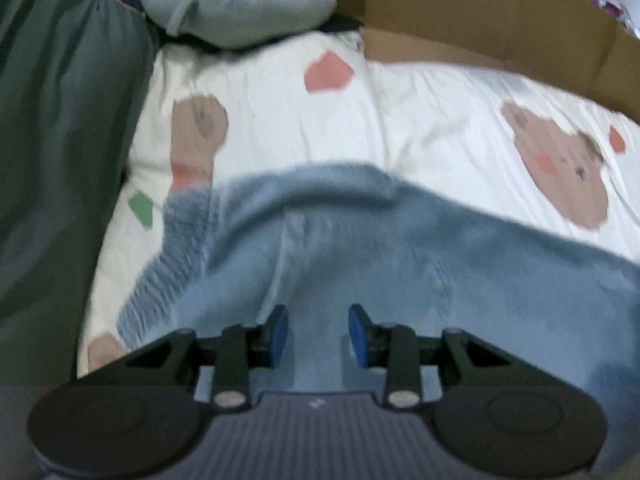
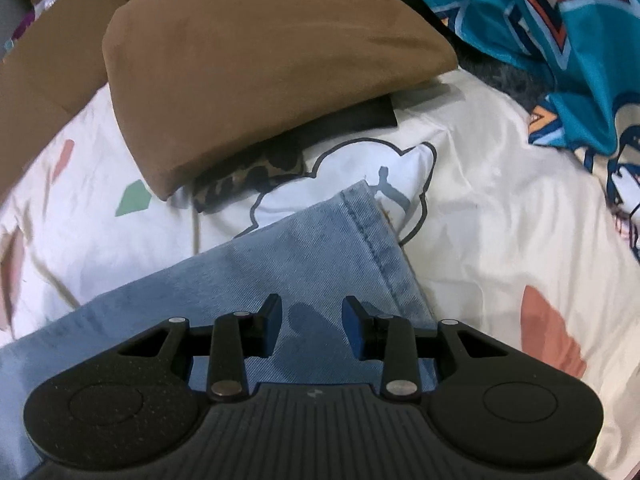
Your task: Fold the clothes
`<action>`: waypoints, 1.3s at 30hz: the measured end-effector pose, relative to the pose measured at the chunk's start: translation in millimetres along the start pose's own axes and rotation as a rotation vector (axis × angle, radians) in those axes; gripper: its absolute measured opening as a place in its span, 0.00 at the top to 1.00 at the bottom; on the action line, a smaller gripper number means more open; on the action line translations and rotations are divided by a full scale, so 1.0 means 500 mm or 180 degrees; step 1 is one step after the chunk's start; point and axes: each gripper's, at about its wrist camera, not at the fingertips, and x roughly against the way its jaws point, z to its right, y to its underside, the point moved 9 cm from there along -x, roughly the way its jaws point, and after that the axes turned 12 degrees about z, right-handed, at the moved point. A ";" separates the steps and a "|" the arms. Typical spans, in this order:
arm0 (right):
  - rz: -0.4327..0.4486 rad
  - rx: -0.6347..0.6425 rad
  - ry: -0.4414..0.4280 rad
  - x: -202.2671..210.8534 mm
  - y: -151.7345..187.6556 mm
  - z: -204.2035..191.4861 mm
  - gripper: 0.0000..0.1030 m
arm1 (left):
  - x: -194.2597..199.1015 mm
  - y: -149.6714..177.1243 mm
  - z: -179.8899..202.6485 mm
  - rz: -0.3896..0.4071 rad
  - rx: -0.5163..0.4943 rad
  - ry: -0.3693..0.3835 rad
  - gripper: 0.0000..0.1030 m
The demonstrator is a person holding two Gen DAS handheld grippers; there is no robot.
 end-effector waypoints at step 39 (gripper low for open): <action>0.0191 0.0295 0.0006 -0.098 -0.038 -0.031 0.61 | -0.240 -0.123 -0.085 -0.0451 0.0626 -0.0444 0.97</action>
